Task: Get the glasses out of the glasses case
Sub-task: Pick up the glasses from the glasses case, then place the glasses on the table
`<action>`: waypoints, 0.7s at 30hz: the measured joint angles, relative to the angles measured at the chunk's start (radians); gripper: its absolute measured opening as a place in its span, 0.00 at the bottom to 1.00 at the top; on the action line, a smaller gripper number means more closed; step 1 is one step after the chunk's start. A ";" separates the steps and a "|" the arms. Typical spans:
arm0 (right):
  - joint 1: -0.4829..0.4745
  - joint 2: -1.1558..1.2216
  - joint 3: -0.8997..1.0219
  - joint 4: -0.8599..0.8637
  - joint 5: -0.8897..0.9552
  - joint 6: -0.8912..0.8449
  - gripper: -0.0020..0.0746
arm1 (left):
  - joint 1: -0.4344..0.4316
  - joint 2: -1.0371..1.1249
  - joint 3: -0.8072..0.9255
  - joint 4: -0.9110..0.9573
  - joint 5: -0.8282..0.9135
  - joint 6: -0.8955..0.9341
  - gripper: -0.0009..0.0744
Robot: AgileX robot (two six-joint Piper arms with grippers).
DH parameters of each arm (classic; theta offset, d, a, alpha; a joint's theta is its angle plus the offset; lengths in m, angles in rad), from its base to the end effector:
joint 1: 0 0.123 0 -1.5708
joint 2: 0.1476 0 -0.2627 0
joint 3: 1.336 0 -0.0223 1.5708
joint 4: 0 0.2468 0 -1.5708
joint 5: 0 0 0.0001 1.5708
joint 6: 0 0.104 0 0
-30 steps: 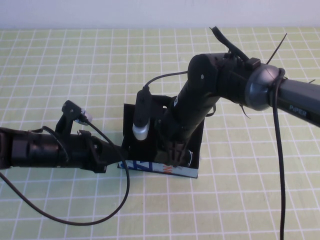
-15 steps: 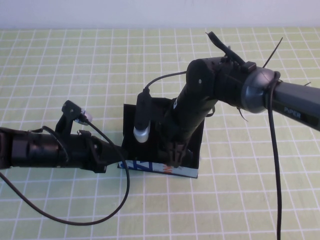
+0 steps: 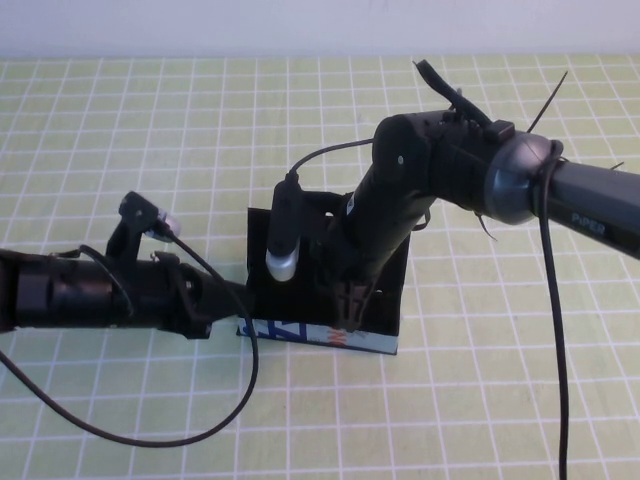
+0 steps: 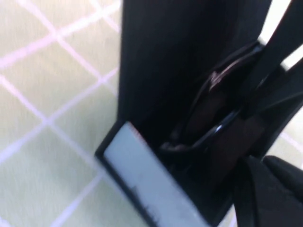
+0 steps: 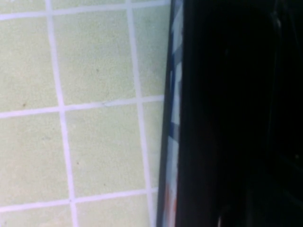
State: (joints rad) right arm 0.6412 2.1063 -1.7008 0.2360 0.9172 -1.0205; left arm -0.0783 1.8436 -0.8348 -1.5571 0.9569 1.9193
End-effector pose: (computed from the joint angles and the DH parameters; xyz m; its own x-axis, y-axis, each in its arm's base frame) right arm 0.3427 0.2799 0.1746 0.0077 -0.9356 -0.3530 -0.9874 0.0487 -0.1507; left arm 0.3018 -0.1090 0.1314 -0.5596 0.2541 -0.7889 0.7821 0.4770 -0.4011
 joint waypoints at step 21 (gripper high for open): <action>-0.046 -0.593 0.314 -0.289 0.012 0.918 0.04 | 0.000 -0.564 0.002 0.049 -0.248 -0.333 0.01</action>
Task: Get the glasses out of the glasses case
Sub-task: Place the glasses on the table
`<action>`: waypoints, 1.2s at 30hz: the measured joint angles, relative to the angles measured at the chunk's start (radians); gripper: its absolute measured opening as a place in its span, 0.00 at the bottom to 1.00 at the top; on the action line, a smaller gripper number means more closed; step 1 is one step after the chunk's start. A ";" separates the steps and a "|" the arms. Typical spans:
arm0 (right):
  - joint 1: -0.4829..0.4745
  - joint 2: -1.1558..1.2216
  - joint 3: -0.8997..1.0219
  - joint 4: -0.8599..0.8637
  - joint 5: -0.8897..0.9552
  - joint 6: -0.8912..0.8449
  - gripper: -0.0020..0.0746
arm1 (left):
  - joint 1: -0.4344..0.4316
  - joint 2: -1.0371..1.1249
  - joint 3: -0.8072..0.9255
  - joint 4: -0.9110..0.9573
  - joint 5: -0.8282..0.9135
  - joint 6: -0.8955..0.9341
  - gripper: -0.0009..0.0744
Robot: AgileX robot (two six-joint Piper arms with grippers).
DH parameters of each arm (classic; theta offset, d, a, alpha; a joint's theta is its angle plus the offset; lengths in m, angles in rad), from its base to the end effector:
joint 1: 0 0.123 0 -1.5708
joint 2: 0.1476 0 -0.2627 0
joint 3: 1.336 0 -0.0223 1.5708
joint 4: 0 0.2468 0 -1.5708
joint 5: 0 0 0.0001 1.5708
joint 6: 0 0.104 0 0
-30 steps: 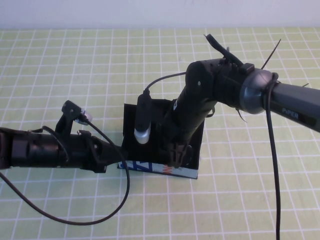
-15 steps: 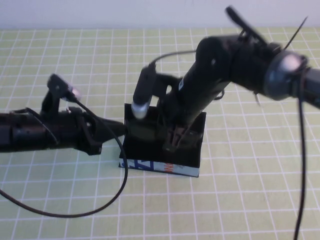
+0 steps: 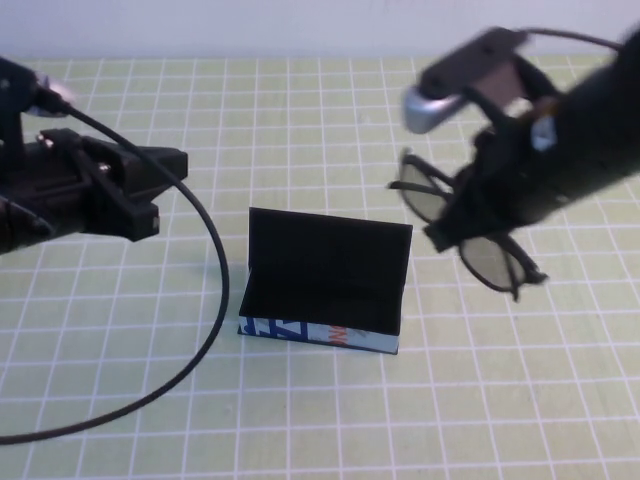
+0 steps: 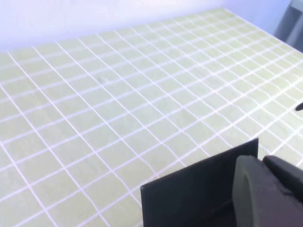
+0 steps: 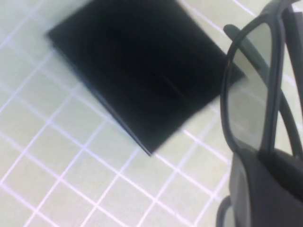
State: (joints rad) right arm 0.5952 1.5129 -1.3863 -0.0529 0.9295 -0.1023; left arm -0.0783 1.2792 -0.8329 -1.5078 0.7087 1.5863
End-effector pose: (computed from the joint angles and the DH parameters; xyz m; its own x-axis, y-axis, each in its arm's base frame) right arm 0.2756 0.1813 0.3115 -0.6039 -0.5701 -0.5570 -0.6266 0.7715 -0.1103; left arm 0.2674 -0.0888 0.2854 -0.3341 0.1011 -0.9371 0.6887 0.7049 -0.1695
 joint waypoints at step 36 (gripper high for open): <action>-0.126 0.105 0.507 0.161 -0.436 0.302 0.45 | 0.000 -0.125 0.081 -0.045 -0.170 -0.009 0.01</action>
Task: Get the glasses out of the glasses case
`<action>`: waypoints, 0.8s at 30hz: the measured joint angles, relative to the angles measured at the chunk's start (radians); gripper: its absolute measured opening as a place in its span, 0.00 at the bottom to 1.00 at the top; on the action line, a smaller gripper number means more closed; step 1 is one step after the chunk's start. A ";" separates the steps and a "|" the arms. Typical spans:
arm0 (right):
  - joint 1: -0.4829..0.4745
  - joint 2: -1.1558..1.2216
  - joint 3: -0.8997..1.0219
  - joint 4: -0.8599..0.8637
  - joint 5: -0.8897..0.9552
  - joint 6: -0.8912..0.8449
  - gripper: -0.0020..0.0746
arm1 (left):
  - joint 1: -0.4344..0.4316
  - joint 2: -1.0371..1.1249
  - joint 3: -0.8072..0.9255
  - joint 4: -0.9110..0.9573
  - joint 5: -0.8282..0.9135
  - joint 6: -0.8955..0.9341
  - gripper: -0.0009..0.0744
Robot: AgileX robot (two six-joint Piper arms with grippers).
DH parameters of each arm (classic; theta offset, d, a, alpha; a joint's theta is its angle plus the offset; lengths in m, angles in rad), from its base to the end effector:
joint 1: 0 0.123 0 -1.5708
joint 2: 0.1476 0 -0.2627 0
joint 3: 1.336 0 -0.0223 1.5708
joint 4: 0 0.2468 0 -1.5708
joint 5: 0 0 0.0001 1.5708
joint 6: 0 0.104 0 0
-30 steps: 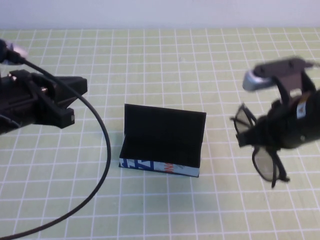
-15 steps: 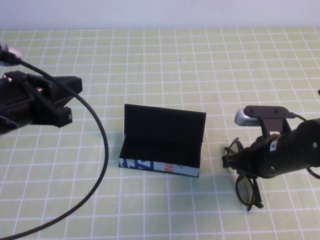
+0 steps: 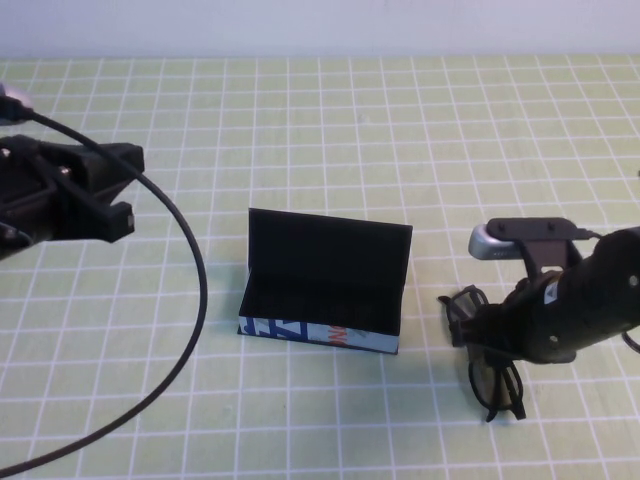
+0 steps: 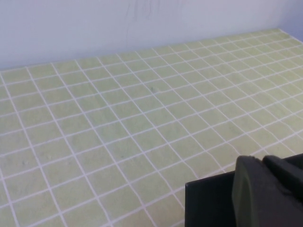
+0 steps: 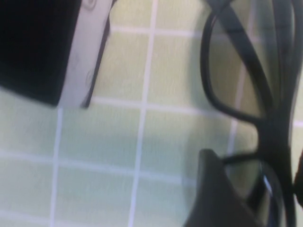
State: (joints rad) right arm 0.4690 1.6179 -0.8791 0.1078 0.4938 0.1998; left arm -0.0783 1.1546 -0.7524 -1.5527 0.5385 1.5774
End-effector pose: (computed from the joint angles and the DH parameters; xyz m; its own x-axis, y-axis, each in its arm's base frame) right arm 0.2684 0.1420 0.1542 -0.9133 -0.1375 -0.3835 -0.2142 0.9628 0.1649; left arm 0.2514 -0.0733 0.2925 -0.3037 0.0477 -0.9516 0.5601 0.8169 -0.1378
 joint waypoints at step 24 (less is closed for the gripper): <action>-0.004 -1.313 0.250 -0.083 0.390 -0.002 0.01 | 0.000 -0.946 0.646 -0.130 -0.255 -0.010 0.01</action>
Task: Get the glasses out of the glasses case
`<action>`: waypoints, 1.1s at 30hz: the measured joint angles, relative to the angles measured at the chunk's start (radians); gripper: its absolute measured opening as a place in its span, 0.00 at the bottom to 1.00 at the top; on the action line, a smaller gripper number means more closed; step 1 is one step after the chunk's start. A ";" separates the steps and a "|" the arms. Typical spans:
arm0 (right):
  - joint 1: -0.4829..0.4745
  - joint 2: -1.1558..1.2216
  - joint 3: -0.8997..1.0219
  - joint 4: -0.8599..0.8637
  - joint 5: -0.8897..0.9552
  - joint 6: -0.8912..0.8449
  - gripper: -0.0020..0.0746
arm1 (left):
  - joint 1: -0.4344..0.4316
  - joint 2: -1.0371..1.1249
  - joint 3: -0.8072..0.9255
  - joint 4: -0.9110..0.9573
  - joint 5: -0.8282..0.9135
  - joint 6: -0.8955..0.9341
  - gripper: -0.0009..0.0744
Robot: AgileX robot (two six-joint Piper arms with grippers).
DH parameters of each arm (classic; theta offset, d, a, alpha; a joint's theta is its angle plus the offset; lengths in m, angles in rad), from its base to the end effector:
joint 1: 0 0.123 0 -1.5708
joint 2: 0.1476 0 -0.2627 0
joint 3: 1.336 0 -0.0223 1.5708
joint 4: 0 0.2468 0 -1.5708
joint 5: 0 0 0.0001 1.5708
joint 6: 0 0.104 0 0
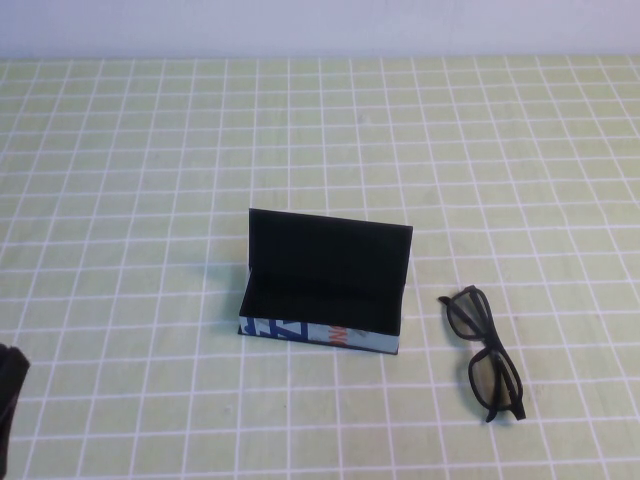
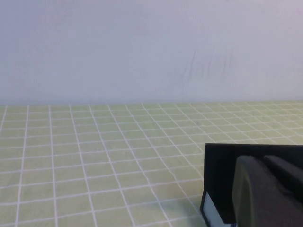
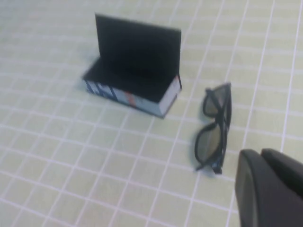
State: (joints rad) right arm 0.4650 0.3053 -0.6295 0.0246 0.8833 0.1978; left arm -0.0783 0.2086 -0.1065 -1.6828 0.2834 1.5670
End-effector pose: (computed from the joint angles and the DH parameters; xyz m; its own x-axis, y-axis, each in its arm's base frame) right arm 0.0649 0.0348 0.3097 -0.4951 -0.0115 -0.8687 -0.3669 0.9091 0.1971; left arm 0.0982 -0.0368 0.2350 -0.0248 -0.1138 -0.9932 0.3517 0.9290 -0.1152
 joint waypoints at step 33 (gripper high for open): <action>-0.091 -0.267 0.620 -0.147 -0.684 0.004 0.01 | 0.000 -0.109 0.131 0.017 -0.102 -0.002 0.01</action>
State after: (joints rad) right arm 0.3739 0.0384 -0.0091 -0.1221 0.1997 0.2015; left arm -0.0783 0.0999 0.0246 -1.6661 0.1817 1.5652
